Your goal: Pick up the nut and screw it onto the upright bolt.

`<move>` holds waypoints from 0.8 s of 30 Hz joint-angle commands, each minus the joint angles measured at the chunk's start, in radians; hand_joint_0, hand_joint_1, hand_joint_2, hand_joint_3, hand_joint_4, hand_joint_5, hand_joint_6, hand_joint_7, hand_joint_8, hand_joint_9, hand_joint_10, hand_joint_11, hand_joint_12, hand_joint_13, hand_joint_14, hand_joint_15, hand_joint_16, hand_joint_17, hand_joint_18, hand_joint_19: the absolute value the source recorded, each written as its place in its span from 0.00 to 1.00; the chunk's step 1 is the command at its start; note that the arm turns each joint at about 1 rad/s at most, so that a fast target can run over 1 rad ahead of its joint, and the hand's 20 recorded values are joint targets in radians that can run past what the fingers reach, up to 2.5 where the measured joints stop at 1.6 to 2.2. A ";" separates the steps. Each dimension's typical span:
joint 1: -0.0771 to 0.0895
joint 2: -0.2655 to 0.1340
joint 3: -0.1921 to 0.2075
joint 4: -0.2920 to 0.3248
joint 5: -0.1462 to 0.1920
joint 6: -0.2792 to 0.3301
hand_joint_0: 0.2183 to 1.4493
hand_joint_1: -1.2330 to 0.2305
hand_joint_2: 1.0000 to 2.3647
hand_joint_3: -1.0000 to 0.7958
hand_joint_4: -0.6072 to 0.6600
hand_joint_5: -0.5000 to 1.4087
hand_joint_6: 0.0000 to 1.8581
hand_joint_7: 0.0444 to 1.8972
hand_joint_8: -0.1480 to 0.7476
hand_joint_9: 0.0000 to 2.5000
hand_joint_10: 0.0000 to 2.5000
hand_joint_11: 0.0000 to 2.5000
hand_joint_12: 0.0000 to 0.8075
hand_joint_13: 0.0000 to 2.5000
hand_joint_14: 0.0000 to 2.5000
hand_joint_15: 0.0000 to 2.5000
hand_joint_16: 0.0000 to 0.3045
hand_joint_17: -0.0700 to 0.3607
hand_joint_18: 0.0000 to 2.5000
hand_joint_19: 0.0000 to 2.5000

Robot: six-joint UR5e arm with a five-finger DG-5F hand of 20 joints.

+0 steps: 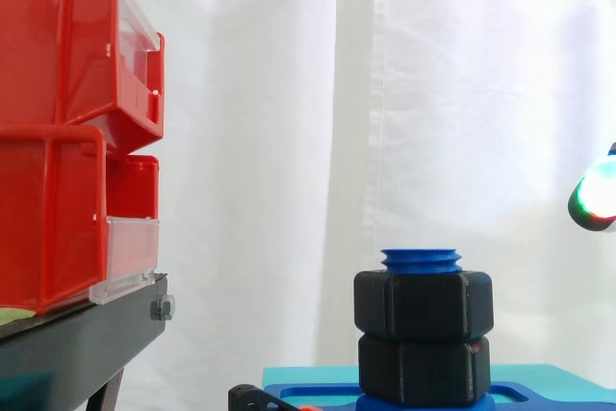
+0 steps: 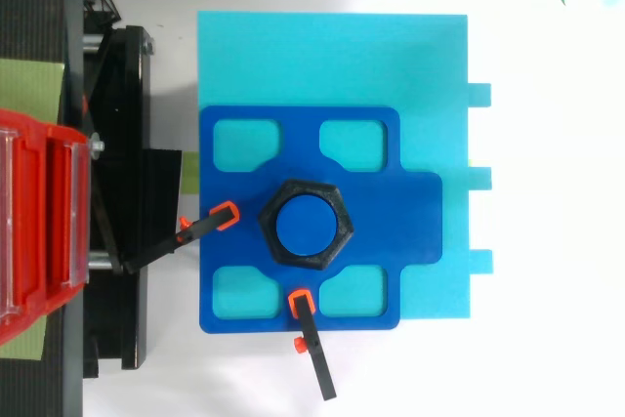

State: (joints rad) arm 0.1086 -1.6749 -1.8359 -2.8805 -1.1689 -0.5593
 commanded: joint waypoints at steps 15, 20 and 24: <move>-0.001 0.000 0.000 0.000 0.000 -0.001 0.20 0.58 0.00 0.28 0.61 0.16 0.27 0.33 0.45 0.20 0.00 0.00 0.40 0.06 0.00 0.00 0.15 0.40 0.00 0.00; 0.000 0.000 0.001 0.000 0.000 -0.001 0.21 0.57 0.00 0.28 0.62 0.16 0.27 0.33 0.46 0.20 0.00 0.00 0.40 0.06 0.00 0.00 0.15 0.40 0.00 0.00; 0.000 0.000 0.000 0.000 0.000 -0.001 0.21 0.57 0.00 0.28 0.62 0.16 0.27 0.33 0.46 0.20 0.00 0.00 0.40 0.07 0.00 0.00 0.15 0.40 0.00 0.00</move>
State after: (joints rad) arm 0.1087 -1.6751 -1.8360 -2.8808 -1.1689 -0.5599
